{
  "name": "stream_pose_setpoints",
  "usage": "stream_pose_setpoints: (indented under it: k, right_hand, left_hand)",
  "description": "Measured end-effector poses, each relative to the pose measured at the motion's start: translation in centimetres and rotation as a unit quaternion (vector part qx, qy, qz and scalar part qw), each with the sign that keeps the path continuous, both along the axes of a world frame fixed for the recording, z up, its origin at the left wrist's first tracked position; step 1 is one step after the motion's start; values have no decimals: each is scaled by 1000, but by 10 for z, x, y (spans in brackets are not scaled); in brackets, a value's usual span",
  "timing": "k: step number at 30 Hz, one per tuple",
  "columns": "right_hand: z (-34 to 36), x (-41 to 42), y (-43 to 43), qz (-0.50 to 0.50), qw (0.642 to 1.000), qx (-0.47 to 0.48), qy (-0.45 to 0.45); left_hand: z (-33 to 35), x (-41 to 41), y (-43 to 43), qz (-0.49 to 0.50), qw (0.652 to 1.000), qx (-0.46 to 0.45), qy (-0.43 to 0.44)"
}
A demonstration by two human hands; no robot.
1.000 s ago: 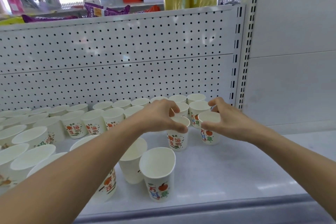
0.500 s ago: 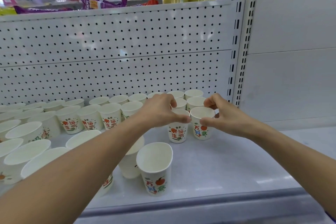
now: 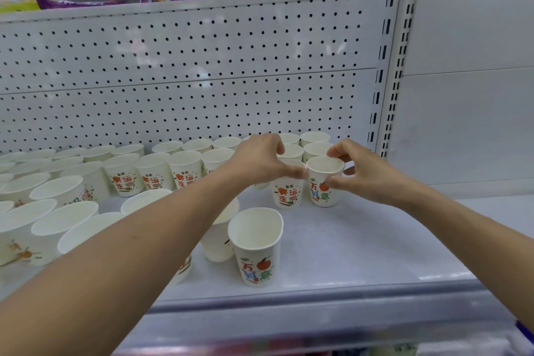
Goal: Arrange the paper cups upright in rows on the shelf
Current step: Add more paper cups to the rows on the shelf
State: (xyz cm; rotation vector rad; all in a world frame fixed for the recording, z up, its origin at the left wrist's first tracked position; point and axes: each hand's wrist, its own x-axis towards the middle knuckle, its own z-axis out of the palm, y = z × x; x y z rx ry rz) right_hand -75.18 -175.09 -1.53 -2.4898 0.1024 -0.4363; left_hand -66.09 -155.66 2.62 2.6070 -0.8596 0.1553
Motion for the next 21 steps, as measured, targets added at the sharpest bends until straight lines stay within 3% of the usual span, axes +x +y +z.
stream_pose_setpoints:
  k: [15, 21]
  right_hand:
    - [5, -6, 2, 28, 998, -49, -41]
    - [13, -8, -2, 37, 996, -85, -16]
  left_hand:
    - [2, -3, 0, -1, 1000, -1, -5]
    - [4, -7, 7, -22, 1000, 0, 12]
